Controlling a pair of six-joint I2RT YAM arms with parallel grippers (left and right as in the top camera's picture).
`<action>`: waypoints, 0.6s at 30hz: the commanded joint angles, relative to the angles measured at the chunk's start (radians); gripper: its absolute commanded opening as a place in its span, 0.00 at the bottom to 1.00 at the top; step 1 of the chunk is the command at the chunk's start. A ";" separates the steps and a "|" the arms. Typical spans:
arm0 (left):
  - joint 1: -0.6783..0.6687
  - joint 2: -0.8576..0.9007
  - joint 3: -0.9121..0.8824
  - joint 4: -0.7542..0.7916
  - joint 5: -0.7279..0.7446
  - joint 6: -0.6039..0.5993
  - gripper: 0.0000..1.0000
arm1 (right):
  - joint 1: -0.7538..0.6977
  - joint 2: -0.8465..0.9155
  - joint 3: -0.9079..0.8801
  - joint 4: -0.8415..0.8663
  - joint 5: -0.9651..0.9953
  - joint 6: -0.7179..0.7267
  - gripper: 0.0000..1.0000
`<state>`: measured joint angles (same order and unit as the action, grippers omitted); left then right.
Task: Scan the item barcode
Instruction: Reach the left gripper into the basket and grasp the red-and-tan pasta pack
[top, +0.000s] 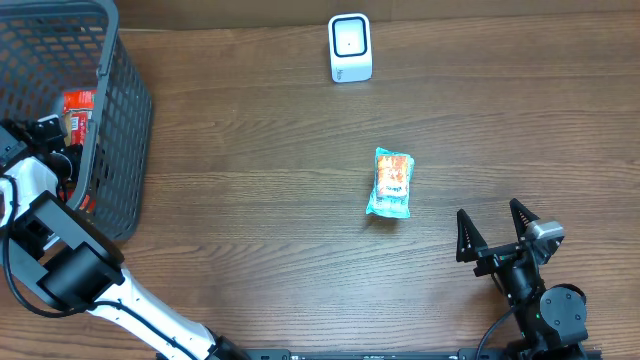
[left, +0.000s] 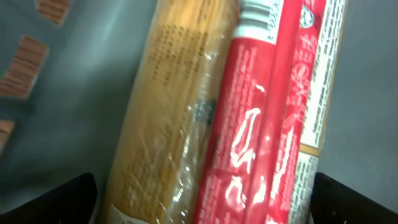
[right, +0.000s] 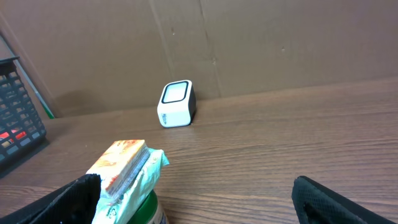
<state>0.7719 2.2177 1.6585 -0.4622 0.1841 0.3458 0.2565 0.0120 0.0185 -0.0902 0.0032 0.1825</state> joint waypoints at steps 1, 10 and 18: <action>-0.011 0.034 0.024 0.020 0.024 -0.010 1.00 | -0.003 -0.007 -0.010 0.006 -0.006 -0.008 1.00; -0.008 0.100 0.024 0.016 0.024 -0.010 0.80 | -0.003 -0.007 -0.010 0.006 -0.006 -0.008 1.00; -0.008 0.048 0.061 0.001 0.023 -0.010 0.27 | -0.003 -0.007 -0.010 0.006 -0.006 -0.008 1.00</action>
<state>0.7719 2.2551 1.7096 -0.4404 0.2173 0.3397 0.2565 0.0120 0.0185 -0.0902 0.0032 0.1822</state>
